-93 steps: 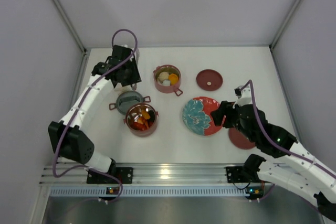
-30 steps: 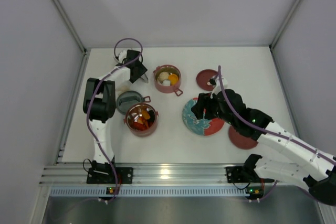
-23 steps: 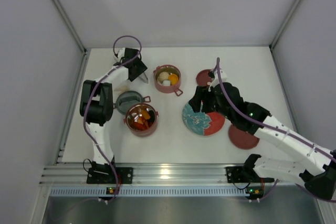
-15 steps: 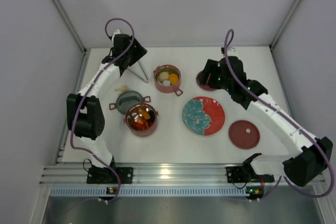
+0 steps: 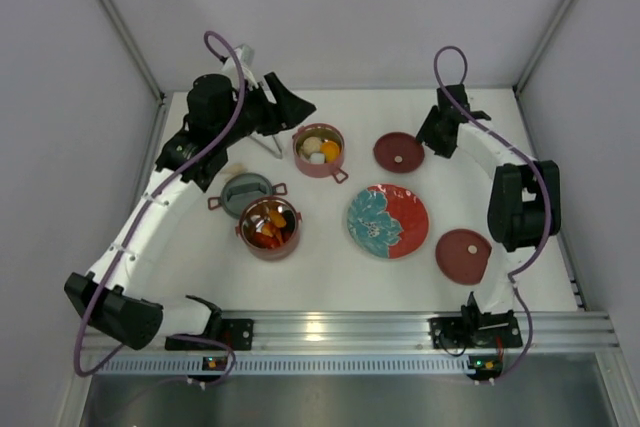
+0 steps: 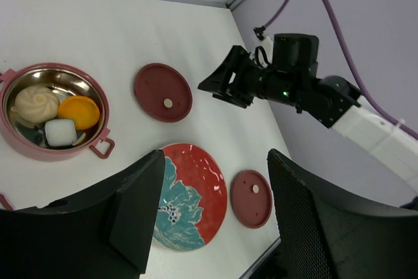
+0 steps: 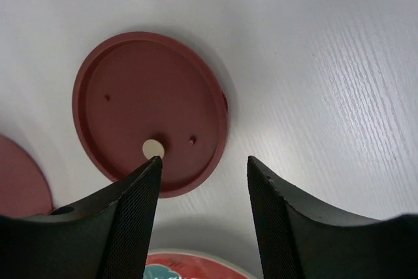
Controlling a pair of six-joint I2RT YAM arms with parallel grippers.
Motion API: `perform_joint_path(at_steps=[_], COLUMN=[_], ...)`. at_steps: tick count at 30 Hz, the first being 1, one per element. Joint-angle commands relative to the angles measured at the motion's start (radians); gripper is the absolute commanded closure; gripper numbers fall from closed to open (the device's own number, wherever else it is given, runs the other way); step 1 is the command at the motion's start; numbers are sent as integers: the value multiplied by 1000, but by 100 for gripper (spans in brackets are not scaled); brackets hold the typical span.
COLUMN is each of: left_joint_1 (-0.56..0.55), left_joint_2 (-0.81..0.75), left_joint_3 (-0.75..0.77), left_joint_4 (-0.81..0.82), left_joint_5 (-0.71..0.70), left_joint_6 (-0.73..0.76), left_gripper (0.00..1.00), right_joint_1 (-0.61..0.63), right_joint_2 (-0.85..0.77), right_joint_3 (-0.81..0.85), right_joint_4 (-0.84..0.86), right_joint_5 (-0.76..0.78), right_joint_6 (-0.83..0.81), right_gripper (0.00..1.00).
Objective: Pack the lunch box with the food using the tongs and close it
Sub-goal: Pick up the box lid from the center of the board.
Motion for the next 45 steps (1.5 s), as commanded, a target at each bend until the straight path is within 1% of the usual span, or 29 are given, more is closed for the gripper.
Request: perform_joint_path(at_steps=[1, 5, 6, 7, 8, 20, 21, 23, 30, 35, 39, 44, 45], left_joint_1=[-6, -6, -6, -6, -6, -6, -6, -6, -7, -9, -7, -10, -10], left_joint_2=[-55, -89, -94, -101, -103, -87, -84, -81, -72, -60, -49, -38, -35], left_joint_3=[-23, -58, -63, -74, -78, -94, -94, -94, -95, -100, -98, -100, -100], left_joint_4=[-89, -106, -109, -108, -105, -92, -91, -92, -92, -92, -91, -86, -86], left_joint_5=[82, 96, 93, 98, 99, 121, 122, 124, 116, 115, 113, 116, 116], left_joint_6=[86, 116, 121, 124, 124, 122, 122, 121, 122, 125, 125, 125, 127], left_gripper=[31, 30, 30, 30, 30, 30, 30, 30, 30, 30, 30, 30, 30], right_joint_1=[-14, -13, -13, -13, -13, -11, -13, -11, -8, -5, -1, 1, -1], right_joint_2=[41, 89, 93, 99, 102, 196, 207, 216, 222, 231, 239, 244, 241], right_joint_3=[80, 105, 98, 95, 94, 123, 138, 143, 109, 75, 54, 35, 29], right_joint_4=[-43, -60, -59, -56, -53, -42, -48, -50, -22, 18, 36, 52, 53], right_joint_5=[15, 36, 44, 53, 53, 59, 59, 58, 50, 32, 29, 30, 32], right_joint_6=[-18, -31, -33, -33, -35, -41, -41, -47, -42, -33, -25, -25, -25], right_gripper=[46, 48, 50, 55, 56, 57, 60, 62, 63, 66, 74, 78, 81])
